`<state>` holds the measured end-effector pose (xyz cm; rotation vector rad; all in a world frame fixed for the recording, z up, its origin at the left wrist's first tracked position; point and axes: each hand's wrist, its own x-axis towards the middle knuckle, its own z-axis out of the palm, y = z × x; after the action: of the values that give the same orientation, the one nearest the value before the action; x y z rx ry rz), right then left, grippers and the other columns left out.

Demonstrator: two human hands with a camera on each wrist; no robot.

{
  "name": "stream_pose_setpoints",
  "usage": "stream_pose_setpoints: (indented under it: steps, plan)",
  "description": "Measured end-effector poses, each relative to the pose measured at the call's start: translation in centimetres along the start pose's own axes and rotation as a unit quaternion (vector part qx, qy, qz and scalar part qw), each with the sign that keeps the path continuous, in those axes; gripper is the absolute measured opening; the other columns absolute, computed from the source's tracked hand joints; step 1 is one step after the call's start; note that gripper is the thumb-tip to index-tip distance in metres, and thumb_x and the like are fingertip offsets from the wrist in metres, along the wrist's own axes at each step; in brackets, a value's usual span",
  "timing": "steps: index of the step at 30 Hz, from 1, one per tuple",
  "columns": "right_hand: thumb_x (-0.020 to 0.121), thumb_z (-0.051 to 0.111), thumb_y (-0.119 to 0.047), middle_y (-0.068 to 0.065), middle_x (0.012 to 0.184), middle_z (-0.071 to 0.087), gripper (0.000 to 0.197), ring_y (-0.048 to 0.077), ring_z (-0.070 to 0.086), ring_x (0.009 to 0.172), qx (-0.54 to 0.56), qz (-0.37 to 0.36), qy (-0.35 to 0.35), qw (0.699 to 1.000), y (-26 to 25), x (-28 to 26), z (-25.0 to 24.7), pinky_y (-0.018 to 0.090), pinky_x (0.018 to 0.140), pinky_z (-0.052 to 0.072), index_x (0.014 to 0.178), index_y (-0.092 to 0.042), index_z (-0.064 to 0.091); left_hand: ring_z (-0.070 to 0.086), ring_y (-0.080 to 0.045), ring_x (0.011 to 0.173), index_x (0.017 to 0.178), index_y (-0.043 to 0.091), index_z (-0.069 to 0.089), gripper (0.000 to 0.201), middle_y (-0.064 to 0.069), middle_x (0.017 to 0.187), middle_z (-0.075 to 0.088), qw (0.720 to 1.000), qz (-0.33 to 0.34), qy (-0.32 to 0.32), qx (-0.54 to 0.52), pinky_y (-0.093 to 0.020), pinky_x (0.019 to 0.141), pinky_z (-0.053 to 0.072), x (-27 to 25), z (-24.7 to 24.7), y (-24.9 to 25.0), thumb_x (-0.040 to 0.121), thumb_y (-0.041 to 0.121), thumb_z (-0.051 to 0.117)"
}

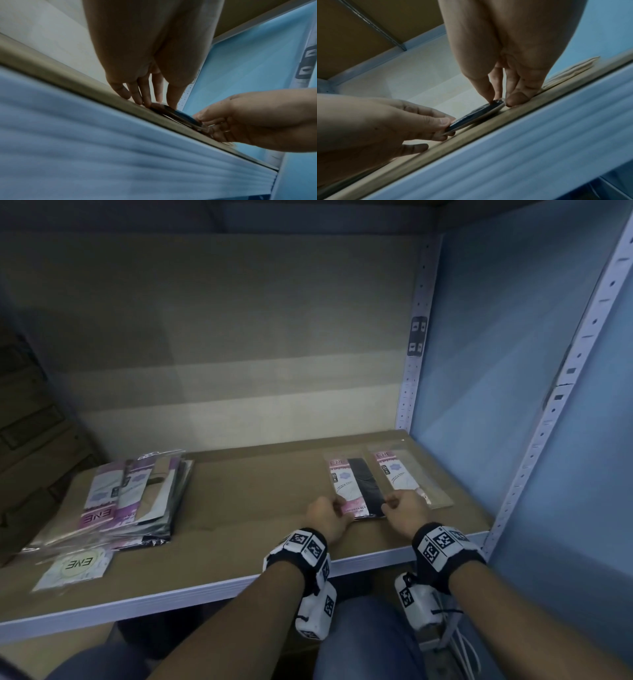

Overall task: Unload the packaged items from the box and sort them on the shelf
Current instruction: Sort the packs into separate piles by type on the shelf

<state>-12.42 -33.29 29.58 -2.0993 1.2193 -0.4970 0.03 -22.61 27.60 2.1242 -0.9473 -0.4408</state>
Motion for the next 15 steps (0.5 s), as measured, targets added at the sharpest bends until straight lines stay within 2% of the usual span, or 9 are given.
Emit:
stream_pose_setpoints:
  steps: [5,8,15]
  plan:
    - [0.088,0.057,-0.007,0.013,0.112,0.065,0.023,0.027,0.059,0.106,-0.015,-0.01,0.011,1.0,0.0,0.1,-0.3,0.023,0.087,0.042,0.108,-0.002,0.067,0.059,-0.02,0.111,0.114,0.022,0.064,0.031,0.0,0.113,0.067,0.999,0.002,-0.001,0.041,-0.038,0.101,0.045,0.2,0.1,0.4,0.085,0.03,0.065]
    - [0.087,0.059,-0.008,0.01,0.111,0.067,0.024,0.022,0.06,0.102,0.0,-0.015,0.003,1.0,-0.5,0.2,-0.7,0.021,0.082,0.041,0.11,-0.005,0.066,0.059,-0.021,0.113,0.119,0.019,0.061,0.035,-0.001,0.122,0.063,0.998,0.008,-0.013,0.054,-0.035,0.099,0.047,0.4,-1.2,0.5,0.085,0.028,0.063]
    - [0.087,0.056,-0.005,0.009,0.112,0.067,0.029,0.022,0.06,0.105,-0.003,-0.037,0.0,0.999,-4.1,-0.4,-0.1,0.019,0.084,0.039,0.115,-0.004,0.064,0.052,-0.02,0.124,0.132,0.012,0.053,0.046,-0.004,0.135,0.056,0.996,0.027,0.038,0.074,-0.029,0.103,0.041,0.2,-7.8,-0.4,0.089,0.027,0.06]
